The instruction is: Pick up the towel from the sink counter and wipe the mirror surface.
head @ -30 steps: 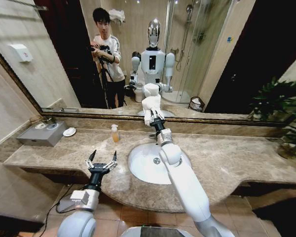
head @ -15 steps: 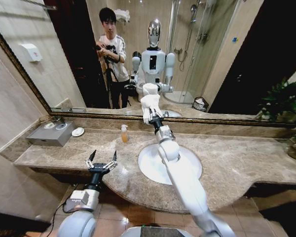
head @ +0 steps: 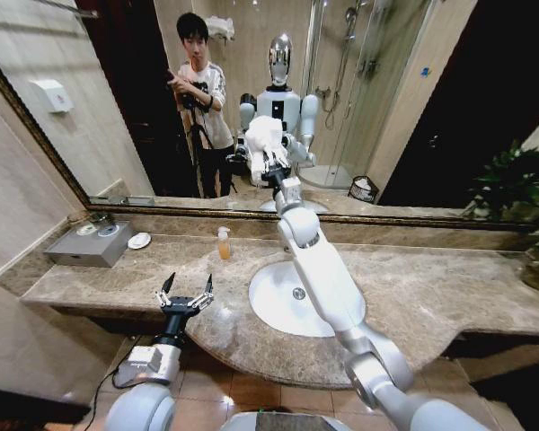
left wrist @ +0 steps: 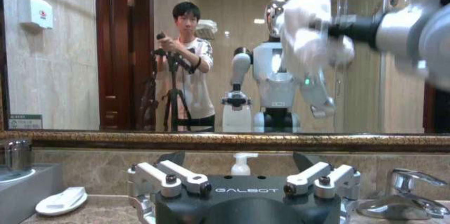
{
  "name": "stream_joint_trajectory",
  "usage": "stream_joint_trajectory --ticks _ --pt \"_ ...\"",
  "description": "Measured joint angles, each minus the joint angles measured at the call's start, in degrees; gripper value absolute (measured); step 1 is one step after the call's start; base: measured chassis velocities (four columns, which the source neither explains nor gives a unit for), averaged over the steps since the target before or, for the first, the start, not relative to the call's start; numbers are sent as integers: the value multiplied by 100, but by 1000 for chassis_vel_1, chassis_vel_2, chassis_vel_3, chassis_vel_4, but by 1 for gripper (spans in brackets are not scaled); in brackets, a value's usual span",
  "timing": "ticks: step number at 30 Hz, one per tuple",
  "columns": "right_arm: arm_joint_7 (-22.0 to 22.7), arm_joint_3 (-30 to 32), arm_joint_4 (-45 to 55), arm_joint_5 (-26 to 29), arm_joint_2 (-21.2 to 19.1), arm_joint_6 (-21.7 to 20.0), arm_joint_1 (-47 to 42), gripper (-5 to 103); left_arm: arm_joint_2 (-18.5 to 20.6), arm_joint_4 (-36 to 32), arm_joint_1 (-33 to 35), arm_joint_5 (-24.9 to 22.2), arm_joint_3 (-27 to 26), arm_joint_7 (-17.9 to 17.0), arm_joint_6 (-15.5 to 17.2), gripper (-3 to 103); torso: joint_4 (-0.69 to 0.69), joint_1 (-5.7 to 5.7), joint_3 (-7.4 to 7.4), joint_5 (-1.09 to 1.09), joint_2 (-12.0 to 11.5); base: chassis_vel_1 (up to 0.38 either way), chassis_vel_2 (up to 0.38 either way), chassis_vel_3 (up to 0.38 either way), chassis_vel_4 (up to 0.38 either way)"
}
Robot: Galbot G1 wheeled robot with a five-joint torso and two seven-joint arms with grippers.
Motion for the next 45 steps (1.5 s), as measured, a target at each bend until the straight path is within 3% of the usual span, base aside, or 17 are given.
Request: stream_joint_trajectory --ticks 12,22,33,45 --pt "-72 21 -490 -270 -17 317 -270 9 0 0 0 0 0 0 0 100 0 -1 1 0 0 0 0 0 0" --pt "26 -147 95 -38 -241 -21 456 9 0 0 0 0 0 0 0 100 0 -1 -1 -2 1 0 0 0 0" --pt "-92 -190 -466 -526 -302 415 -403 9 0 0 0 0 0 1 0 100 -1 -1 0 0 0 0 0 0 0" --pt "40 -211 28 -60 -412 116 157 9 0 0 0 0 0 0 0 100 0 -1 0 -1 0 0 0 0 0"
